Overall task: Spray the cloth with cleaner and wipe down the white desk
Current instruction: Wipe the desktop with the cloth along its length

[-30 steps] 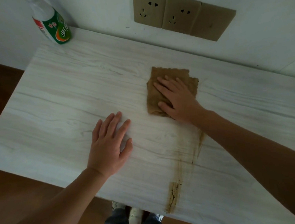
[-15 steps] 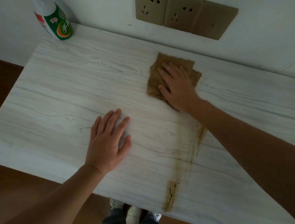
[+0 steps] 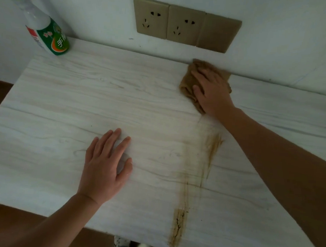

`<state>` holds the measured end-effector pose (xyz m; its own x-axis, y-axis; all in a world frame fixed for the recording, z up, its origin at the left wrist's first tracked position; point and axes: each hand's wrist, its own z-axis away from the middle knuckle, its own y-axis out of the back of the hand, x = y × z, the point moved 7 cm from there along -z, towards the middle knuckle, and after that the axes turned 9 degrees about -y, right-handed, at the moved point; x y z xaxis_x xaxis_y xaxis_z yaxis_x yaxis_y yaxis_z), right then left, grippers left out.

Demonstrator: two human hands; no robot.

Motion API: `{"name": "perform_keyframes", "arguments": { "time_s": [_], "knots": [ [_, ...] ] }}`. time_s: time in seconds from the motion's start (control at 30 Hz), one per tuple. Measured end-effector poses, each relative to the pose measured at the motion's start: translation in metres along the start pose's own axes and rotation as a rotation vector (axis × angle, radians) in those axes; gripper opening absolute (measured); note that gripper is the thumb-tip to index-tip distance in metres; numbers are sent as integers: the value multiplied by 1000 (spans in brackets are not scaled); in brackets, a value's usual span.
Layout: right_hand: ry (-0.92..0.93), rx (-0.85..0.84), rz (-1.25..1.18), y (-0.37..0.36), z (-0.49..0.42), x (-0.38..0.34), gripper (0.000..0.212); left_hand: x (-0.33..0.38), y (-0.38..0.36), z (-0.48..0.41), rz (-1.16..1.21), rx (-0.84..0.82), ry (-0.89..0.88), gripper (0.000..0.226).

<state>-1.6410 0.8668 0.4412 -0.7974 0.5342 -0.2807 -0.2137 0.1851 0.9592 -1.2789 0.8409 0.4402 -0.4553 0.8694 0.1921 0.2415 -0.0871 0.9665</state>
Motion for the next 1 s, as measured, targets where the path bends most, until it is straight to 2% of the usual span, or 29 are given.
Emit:
{"name": "perform_keyframes", "arguments": {
  "time_s": [0.07,0.17,0.23,0.37,0.43,0.5,0.63,0.73,0.87,1.0],
  "knots": [
    [-71,-3,-1,3,-5,11,56,0,0,-1,-6,14,-6,57],
    [-32,-61,-20,-2,14,0,62,0,0,-2,-4,5,-6,58],
    [66,-108,-27,-2,43,-14,65,0,-1,-2,-6,-8,-2,59],
    [331,-202,-18,-6,128,-36,56,0,-1,-1,-3,-16,0,59],
    [429,-235,30,-2,138,-27,54,1,0,-1,1,-13,2,59],
    [366,-195,62,2,111,-3,54,1,0,-1,4,-11,4,59],
    [-14,-95,-27,20,43,59,58,0,-1,-1,13,-13,7,59],
    [-149,-45,-36,19,43,62,59,0,-1,0,24,-9,5,61],
    [-90,-81,-96,9,101,29,61,1,-1,-1,26,-39,15,61],
    [93,-164,-98,3,211,-17,59,2,1,0,34,-44,21,60]
  ]
}}
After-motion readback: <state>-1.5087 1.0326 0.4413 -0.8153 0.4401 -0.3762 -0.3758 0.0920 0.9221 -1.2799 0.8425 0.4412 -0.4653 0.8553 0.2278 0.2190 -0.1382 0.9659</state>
